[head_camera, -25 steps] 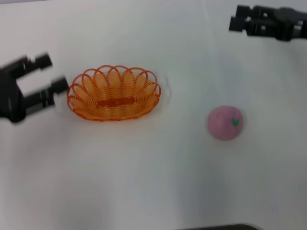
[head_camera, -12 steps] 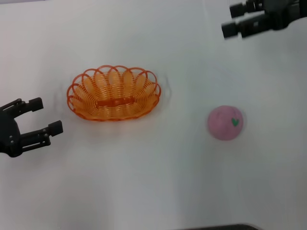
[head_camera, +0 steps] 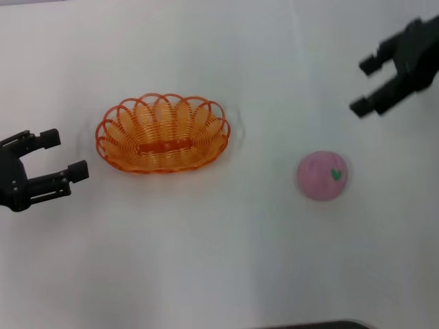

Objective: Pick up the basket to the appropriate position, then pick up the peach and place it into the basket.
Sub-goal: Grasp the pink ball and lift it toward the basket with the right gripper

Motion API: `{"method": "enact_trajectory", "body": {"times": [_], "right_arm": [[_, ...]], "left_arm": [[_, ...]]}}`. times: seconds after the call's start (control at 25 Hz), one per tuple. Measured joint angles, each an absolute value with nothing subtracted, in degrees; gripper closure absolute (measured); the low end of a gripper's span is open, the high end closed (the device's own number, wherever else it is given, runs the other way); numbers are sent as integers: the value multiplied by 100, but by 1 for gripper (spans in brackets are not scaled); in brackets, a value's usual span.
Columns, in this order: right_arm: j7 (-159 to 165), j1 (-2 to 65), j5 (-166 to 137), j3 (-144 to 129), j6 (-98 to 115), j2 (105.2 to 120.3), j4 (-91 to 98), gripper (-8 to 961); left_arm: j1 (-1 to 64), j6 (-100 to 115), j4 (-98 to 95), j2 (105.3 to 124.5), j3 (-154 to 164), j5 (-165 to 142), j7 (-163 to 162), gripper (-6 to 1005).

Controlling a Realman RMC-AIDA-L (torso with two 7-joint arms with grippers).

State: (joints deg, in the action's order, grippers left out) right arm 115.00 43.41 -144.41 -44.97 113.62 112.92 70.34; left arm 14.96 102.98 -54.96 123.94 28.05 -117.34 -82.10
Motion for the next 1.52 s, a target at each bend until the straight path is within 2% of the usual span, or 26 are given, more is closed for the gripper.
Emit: {"method": "enact_trajectory", "body": {"times": [0.16, 0.4, 0.48, 1.36, 1.52], "right_arm": [[11539, 4337, -14825, -4891, 11229, 11442, 6965, 125], [11534, 4301, -15525, -5262, 10857, 11861, 6922, 132], [11541, 4301, -15655, -5405, 10715, 11948, 6831, 134], [11630, 4536, -15430, -6091, 9885, 11979, 5434, 159], [11629, 4536, -15444, -6091, 9885, 11979, 5430, 282]], "left_arm": [[1516, 10214, -5482, 12399, 2844, -11734, -8222, 117], [1563, 10209, -5440, 12414, 2872, -11734, -8383, 117], [1570, 10194, -5418, 12417, 2885, -11734, -8383, 117], [1601, 10081, -5317, 12419, 2928, -11733, -8385, 119], [1606, 10080, -5302, 12419, 2927, -11733, -8385, 119]]}}
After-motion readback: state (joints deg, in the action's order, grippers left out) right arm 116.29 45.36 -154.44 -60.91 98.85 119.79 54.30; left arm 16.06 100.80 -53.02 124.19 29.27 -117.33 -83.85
